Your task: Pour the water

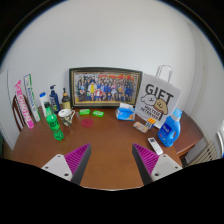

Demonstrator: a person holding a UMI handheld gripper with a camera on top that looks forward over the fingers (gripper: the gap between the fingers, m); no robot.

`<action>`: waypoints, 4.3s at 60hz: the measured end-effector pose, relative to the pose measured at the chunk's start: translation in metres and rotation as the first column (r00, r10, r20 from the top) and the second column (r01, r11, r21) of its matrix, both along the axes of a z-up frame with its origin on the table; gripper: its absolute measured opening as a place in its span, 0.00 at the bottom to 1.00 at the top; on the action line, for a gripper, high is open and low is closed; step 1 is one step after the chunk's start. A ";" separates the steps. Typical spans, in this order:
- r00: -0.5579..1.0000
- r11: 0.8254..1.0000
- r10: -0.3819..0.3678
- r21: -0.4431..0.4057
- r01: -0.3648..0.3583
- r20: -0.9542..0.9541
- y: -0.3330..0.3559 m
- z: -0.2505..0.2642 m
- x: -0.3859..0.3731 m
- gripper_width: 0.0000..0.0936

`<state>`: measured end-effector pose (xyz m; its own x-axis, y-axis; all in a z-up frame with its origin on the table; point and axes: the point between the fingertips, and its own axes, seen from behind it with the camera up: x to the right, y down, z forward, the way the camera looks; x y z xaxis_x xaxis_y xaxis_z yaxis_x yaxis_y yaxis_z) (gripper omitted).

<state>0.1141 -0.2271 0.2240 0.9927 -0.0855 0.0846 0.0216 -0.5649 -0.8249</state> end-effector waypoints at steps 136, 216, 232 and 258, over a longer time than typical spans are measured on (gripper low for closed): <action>-0.231 0.959 0.054 -0.013 0.282 -0.971 0.350 -0.004 -0.413 0.35; 0.917 0.861 0.263 0.502 -0.082 -0.301 0.376 0.097 -0.224 0.35; 0.954 0.880 0.293 0.407 -0.245 -0.059 0.398 -0.016 -0.158 0.34; 0.927 0.890 0.369 0.311 -0.332 -0.064 0.394 -0.140 -0.144 0.35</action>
